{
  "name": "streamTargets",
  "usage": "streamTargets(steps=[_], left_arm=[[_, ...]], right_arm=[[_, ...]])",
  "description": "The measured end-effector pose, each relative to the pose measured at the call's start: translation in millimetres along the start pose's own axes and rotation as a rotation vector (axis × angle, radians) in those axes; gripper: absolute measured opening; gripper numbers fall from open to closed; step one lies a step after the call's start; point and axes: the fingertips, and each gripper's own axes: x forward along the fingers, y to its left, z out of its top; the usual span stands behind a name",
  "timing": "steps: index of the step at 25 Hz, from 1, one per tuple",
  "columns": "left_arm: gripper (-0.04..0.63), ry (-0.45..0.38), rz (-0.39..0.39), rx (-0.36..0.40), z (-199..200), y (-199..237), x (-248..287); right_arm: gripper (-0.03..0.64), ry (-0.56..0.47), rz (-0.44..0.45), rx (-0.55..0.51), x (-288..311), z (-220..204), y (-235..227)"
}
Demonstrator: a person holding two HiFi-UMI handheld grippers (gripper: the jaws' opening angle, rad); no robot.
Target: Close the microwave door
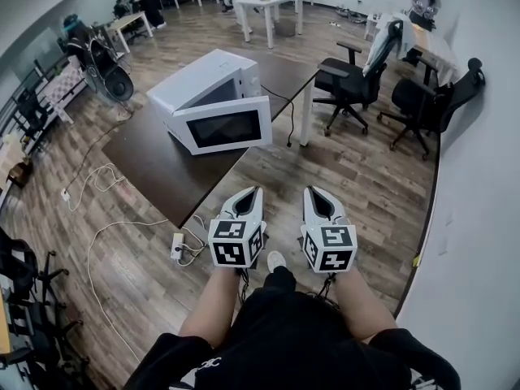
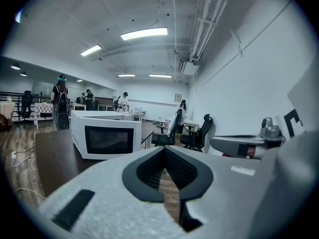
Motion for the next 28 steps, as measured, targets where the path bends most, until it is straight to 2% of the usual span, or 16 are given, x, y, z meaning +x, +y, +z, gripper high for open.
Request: streamTargets(steps=[23,28], left_arm=[[0.011,0.056,-0.041,0.005,57,105,195],[0.009,0.055,-0.005,0.032,59,128,229]], right_arm=[[0.009,0.046,0.014,-0.03,223,52,-51],[0.009,0.071,0.006,-0.033,254,48,-59]])
